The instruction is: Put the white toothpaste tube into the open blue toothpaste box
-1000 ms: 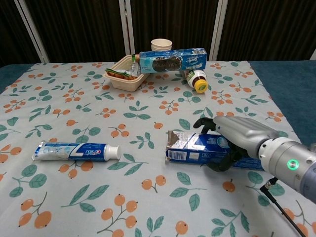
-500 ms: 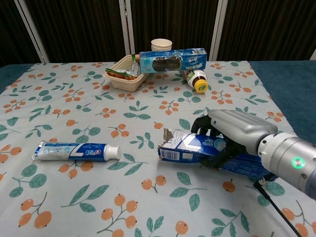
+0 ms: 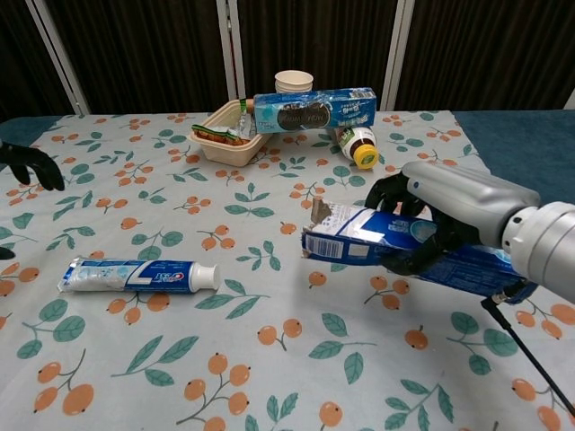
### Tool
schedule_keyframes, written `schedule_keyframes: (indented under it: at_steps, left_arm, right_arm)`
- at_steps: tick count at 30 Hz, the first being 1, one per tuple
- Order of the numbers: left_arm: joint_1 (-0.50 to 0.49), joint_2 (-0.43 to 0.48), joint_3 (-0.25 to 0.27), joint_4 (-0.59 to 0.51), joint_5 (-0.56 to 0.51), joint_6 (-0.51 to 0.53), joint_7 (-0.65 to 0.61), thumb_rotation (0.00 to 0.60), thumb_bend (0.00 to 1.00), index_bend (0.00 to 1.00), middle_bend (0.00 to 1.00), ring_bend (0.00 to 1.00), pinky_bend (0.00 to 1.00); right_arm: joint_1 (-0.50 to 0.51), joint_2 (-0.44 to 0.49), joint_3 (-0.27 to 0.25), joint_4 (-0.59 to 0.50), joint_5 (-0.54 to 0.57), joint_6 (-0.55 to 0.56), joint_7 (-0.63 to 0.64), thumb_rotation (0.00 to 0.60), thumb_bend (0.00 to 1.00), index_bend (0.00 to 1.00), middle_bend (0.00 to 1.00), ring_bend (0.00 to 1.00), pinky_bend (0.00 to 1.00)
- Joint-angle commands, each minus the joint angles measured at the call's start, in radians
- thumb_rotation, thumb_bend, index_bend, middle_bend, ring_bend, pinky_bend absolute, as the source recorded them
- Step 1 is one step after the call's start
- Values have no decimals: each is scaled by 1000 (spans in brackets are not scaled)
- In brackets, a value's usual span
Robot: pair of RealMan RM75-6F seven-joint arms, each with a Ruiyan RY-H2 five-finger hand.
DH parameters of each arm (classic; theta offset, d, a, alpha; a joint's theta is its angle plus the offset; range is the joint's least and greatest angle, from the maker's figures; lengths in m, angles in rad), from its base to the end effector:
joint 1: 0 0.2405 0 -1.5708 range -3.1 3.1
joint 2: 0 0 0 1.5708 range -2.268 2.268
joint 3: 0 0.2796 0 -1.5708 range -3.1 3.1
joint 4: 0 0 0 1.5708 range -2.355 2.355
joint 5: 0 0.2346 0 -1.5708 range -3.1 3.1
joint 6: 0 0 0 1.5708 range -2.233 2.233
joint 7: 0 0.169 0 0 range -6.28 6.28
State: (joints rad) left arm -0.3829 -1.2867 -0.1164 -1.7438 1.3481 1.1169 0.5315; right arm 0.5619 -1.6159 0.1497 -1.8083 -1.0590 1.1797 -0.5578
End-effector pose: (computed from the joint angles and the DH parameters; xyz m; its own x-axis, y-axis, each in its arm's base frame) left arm -0.2382 0.2934 0.0343 0.6136 0.1631 0.7726 0.7762 -0.3039 -0.5524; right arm -0.1326 -0.2971 -0.0569 0.2774 -0.3108 0.9091 -0.9438 -0.2652 0.1973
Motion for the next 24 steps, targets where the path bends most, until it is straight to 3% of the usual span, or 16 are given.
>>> schedule_keyframes:
  at_steps: [1, 13, 20, 24]
  left_arm:
    - [-43, -69, -14, 16, -57, -32, 69, 600, 124, 313, 329, 311, 421]
    - [-108, -227, -3, 117, -179, -53, 169, 600, 136, 362, 378, 347, 424]
    - [-116, -263, 16, 150, -193, -53, 169, 600, 157, 381, 398, 364, 438]
    - [-119, -283, 26, 170, -201, -52, 175, 600, 219, 417, 439, 401, 475]
  right_arm:
    - [-2, 15, 3, -11, 0, 3, 7, 600, 334, 399, 485, 421, 277]
    - [-13, 68, 7, -53, -22, 29, 30, 600, 344, 399, 485, 421, 276]
    - [-15, 83, 11, -63, -25, 33, 37, 600, 343, 399, 485, 421, 276]
    - [-17, 90, 12, -69, -27, 38, 41, 600, 344, 399, 485, 421, 277]
